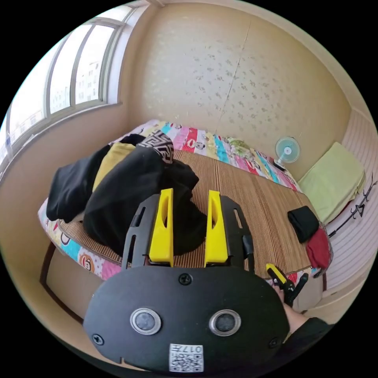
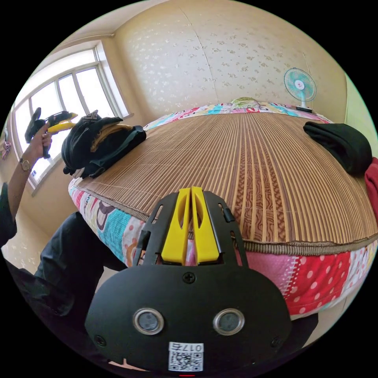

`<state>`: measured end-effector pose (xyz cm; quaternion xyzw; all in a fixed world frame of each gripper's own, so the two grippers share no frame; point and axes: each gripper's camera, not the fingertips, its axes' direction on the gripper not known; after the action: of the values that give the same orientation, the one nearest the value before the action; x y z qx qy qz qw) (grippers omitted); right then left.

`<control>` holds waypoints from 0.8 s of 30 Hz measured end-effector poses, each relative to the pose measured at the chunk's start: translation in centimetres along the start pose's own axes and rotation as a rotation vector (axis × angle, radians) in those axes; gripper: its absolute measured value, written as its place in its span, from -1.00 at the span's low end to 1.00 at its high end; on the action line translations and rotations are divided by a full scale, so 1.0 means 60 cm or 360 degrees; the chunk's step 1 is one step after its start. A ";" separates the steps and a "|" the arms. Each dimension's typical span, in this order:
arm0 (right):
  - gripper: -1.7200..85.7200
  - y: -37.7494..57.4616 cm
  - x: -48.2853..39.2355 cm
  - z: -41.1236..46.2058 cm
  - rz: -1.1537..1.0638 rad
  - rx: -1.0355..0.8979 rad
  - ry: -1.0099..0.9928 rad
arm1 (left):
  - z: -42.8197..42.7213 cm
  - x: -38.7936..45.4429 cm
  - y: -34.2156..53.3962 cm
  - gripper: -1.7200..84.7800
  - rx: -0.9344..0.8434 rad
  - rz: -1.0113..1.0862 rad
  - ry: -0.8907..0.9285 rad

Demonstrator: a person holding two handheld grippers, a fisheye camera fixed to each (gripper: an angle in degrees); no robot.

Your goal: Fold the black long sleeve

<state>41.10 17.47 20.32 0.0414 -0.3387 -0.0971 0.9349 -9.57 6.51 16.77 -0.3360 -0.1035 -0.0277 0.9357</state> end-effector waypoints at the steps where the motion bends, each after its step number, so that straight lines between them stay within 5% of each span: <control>1: -0.95 0.002 0.006 -0.005 0.0007 0.0009 -0.0015 | 0.041 -0.018 -0.016 -0.70 -0.0150 -0.0032 0.0010; 5: -0.95 0.010 0.019 -0.024 0.0005 0.0041 -0.0029 | 0.077 -0.079 -0.003 -0.94 -0.0180 -0.0021 0.0049; 10: -0.95 0.030 0.050 -0.068 0.0084 0.0113 -0.0123 | -0.110 -0.135 0.056 -0.98 0.0232 0.0322 0.1422; 13: -0.95 0.046 0.081 -0.115 0.0270 0.0076 -0.0389 | -0.263 -0.158 0.094 -0.98 0.0548 0.0705 0.1904; 16: -0.95 0.055 0.077 -0.169 0.0251 0.0079 -0.0717 | -0.389 -0.196 0.127 -0.98 0.0862 0.1057 0.2318; 19: -0.94 0.055 0.053 -0.254 0.0055 0.0334 -0.0874 | -0.432 -0.247 0.128 -0.98 0.1134 0.1060 0.2798; 24: -0.91 0.068 0.092 -0.363 0.0138 0.0838 -0.1386 | -0.371 -0.244 0.092 -0.98 0.0967 0.0767 0.3097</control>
<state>59.84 20.58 7.68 0.2172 -0.7113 0.0223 0.6681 -19.32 -3.58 -6.53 0.0688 0.7612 -0.0716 0.6408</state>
